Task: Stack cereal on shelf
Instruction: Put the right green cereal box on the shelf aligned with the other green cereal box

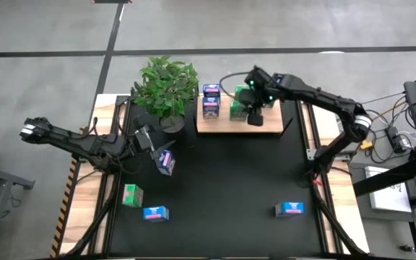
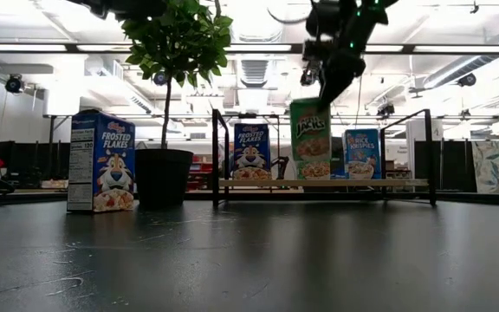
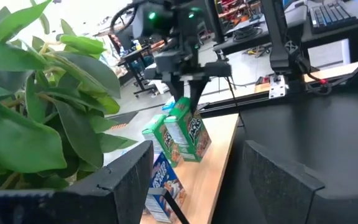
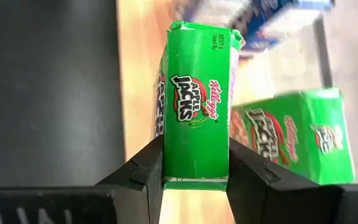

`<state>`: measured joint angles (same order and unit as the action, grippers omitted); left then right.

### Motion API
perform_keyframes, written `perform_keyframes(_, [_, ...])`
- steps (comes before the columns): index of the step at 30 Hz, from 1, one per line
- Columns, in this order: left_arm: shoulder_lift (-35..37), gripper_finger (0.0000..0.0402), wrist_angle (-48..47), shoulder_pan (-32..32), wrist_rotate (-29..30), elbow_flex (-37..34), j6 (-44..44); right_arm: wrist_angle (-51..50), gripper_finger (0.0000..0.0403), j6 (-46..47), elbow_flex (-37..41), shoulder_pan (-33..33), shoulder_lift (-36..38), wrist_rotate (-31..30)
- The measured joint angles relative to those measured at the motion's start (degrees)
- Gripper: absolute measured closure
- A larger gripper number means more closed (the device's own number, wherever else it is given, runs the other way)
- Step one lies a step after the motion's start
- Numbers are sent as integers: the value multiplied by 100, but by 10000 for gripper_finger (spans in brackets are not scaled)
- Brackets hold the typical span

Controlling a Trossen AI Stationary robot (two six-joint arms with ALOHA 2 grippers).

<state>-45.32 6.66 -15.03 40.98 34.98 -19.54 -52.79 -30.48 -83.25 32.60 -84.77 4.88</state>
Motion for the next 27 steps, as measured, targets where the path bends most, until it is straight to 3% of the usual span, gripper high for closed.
perform_keyframes(16, [11,169,114,0,3,0,-530,128,275,-267,10,301,-387,90])
perform_keyframes(27, [9,169,101,0,3,0,-551,197,224,-258,10,297,-643,-345])
